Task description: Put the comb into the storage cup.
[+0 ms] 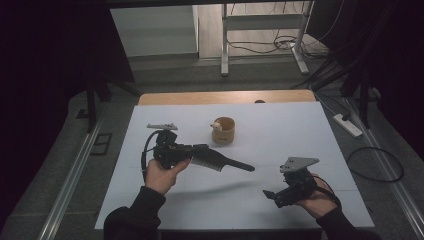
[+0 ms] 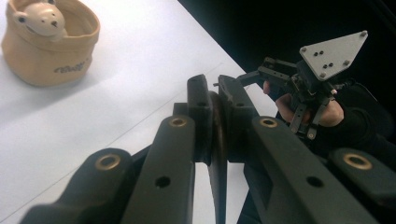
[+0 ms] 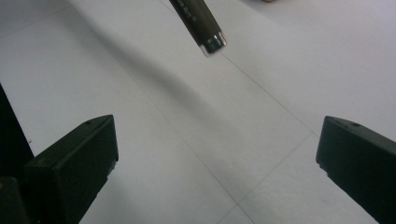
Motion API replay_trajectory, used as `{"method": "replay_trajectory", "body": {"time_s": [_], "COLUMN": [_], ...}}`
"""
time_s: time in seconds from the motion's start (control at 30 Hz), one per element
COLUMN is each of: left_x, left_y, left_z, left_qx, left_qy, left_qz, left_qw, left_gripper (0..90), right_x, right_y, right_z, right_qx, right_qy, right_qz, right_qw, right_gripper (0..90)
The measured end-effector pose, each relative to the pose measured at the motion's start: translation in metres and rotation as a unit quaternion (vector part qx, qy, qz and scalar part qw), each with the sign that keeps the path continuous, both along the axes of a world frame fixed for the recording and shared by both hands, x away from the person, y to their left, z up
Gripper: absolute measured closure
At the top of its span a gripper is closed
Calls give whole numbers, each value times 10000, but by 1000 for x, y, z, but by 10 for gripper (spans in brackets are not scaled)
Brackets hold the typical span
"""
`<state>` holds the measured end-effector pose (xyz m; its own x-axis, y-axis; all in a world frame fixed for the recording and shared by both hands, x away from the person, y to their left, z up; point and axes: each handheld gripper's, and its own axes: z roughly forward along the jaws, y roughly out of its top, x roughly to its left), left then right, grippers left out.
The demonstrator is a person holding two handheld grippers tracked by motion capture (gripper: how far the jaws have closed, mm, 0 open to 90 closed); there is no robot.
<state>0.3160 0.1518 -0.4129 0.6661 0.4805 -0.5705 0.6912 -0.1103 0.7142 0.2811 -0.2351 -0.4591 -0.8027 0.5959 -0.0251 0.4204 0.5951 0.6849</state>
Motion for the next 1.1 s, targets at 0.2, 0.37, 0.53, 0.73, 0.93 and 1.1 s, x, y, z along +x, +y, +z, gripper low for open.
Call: {"method": "replay_trajectory", "body": {"time_s": [0.2,0.37,0.53,0.73,0.93,1.1], "left_x": [2,5,8,11,13,16], "left_y": [6,11,14,18,24,27], "left_z": [4,9,13,17,23,29], "left_qx": [22,78,116,169,179,188], "left_qy": [-60,-71,-100,-126,-166,-187], "left_qz": [104,200,278,333,396,440], "left_qw": [9999,9997,9995,9992,9989,9987], "left_gripper": [836,836,836,836,836,836], "right_x": [-2,-4,-6,-9,-13,-17], "right_y": [-6,-13,-18,-25,-34,-43], "right_z": [0,0,0,-1,-3,-3], "right_qx": [42,21,35,24,22,-23], "right_qy": [-17,28,10,11,87,98], "right_qz": [-140,-244,-300,-378,-504,-650], "right_qw": [9999,9997,9995,9993,9987,9978], "right_gripper": [0,0,0,0,0,0]}}
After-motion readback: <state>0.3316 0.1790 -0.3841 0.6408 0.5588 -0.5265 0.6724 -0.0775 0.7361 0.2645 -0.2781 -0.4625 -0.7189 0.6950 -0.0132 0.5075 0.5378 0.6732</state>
